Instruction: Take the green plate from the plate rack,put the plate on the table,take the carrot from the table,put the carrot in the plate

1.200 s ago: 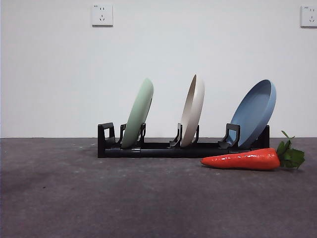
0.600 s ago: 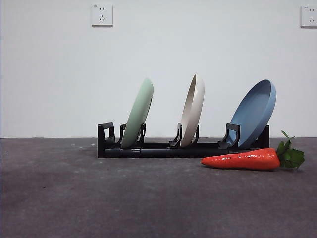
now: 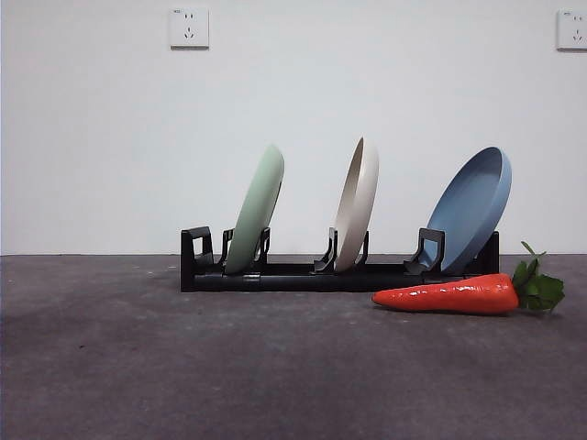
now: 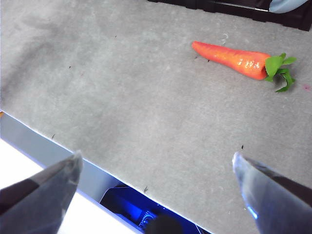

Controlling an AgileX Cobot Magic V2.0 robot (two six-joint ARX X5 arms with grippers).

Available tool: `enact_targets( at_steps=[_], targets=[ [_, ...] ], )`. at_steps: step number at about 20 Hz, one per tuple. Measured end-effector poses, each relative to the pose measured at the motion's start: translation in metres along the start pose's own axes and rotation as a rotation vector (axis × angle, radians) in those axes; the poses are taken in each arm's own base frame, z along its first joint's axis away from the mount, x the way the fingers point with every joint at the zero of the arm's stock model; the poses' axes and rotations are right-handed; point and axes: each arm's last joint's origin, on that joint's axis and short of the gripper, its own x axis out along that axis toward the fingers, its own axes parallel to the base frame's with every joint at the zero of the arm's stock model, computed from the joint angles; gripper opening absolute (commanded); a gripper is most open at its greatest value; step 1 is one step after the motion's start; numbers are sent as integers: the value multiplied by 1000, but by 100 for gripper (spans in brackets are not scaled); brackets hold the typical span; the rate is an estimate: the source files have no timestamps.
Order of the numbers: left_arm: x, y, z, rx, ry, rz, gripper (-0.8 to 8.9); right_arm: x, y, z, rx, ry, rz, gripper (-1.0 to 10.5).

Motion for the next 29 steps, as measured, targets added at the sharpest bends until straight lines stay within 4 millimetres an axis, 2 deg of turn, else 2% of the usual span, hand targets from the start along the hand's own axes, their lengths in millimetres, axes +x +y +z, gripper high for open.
enact_targets(
  at_steps=[3,5,13,17,20,23,26,29],
  targets=[
    [20,5,31,42,-11,-52,598,0,0,0,4,2,0,659],
    [44,11,50,64,-7,-90,598,1,-1,1,6,6,1,659],
    [171,44,87,116,7,-55,598,4,-3,2,13,20,4,659],
    [225,59,82,123,19,-16,598,8,-5,4,22,37,6,659],
    [256,62,77,149,-17,-7,598,10,-6,5,26,45,8,659],
    [285,62,63,163,-20,8,598,12,-7,6,30,53,10,659],
    [311,64,43,160,13,42,598,12,-7,6,32,55,10,659],
    [325,68,29,153,50,72,574,12,-7,6,31,55,10,659]
  ],
)
